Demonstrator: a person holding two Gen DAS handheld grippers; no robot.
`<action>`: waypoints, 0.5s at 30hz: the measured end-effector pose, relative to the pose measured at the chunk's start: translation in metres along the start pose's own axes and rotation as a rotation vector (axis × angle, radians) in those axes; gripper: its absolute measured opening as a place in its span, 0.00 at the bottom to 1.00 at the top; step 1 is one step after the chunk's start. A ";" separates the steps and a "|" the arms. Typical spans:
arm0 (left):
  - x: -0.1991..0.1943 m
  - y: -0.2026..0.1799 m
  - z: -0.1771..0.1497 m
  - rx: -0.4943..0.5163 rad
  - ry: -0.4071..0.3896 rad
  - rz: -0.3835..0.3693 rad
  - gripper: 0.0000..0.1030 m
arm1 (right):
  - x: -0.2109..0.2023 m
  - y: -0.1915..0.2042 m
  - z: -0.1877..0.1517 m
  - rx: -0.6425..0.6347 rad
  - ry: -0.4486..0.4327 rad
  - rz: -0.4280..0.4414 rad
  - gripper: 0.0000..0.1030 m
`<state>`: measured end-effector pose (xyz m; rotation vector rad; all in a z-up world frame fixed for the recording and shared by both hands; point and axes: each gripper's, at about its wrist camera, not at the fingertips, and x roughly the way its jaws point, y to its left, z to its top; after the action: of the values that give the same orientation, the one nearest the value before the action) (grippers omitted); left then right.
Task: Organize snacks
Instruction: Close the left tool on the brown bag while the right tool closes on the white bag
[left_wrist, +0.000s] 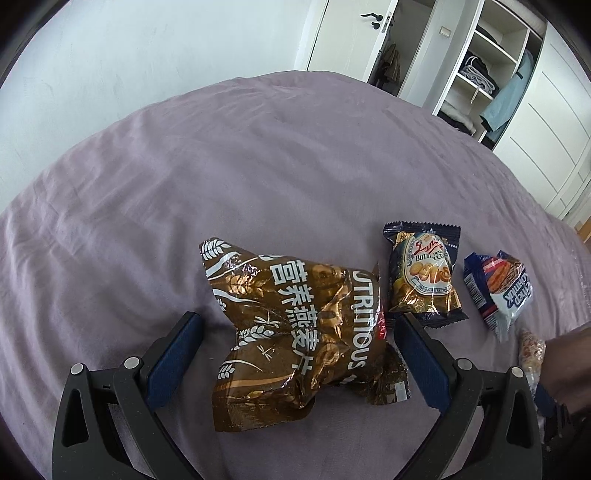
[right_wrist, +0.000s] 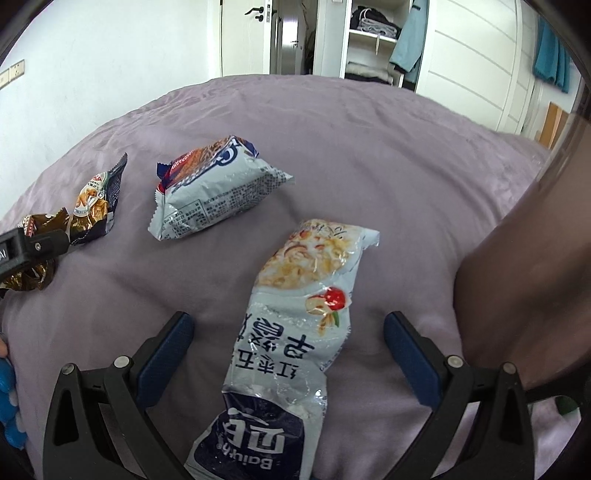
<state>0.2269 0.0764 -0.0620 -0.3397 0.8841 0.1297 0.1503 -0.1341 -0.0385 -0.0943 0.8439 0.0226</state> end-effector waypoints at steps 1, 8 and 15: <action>0.000 0.001 0.000 -0.001 0.000 -0.005 0.98 | -0.001 0.001 0.000 -0.006 -0.005 -0.007 1.00; -0.004 0.006 0.001 -0.003 0.003 -0.021 0.98 | -0.006 -0.001 -0.001 -0.004 -0.024 -0.010 1.00; -0.006 0.009 0.002 0.002 0.000 -0.023 0.96 | -0.006 -0.006 -0.002 0.030 -0.030 0.043 0.89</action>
<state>0.2225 0.0855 -0.0581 -0.3480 0.8800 0.1077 0.1452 -0.1406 -0.0350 -0.0476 0.8163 0.0511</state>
